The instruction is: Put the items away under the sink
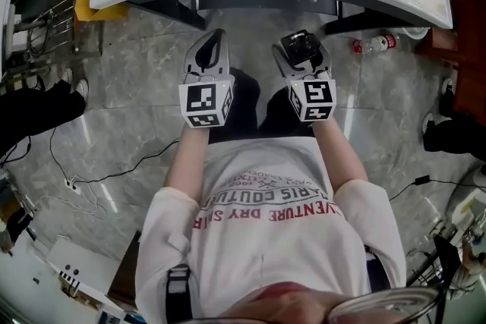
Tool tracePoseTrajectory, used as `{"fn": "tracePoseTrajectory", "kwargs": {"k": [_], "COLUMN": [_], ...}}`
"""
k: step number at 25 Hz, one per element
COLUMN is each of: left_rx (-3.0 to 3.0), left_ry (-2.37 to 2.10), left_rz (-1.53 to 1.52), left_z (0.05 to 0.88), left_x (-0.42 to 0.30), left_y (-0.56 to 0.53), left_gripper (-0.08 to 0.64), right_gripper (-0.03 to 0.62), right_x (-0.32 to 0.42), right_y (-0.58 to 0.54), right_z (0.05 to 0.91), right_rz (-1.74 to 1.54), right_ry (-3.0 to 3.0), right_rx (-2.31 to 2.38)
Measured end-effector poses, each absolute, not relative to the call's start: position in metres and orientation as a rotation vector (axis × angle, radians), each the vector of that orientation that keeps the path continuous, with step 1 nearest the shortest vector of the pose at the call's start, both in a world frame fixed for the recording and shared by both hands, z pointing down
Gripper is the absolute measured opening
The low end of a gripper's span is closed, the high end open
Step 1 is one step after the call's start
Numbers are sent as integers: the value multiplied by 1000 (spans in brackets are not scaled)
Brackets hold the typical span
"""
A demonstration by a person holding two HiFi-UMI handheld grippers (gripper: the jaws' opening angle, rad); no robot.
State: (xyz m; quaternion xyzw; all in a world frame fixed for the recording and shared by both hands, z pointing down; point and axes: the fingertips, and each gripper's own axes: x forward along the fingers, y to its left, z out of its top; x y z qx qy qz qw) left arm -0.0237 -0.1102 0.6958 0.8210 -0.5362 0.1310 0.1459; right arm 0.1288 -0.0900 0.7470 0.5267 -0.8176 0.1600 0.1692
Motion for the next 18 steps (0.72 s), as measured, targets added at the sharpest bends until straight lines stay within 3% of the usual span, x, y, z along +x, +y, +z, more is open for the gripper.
{"fn": "tracePoseTrajectory", "kwargs": {"k": [9, 18], "left_rx": [2425, 2403], "left_ry": [-1673, -1713], "left_rz": [305, 265], "left_z": [779, 797], "left_x": [-58, -82], "left_y": [-153, -157], "left_gripper": [28, 28], "right_gripper": [374, 374], "right_x": [109, 87], "right_y": [-141, -189], "right_z": [844, 852], "right_rz": [361, 293], "right_ry": [-2387, -2386], "right_rx": [1496, 1503]}}
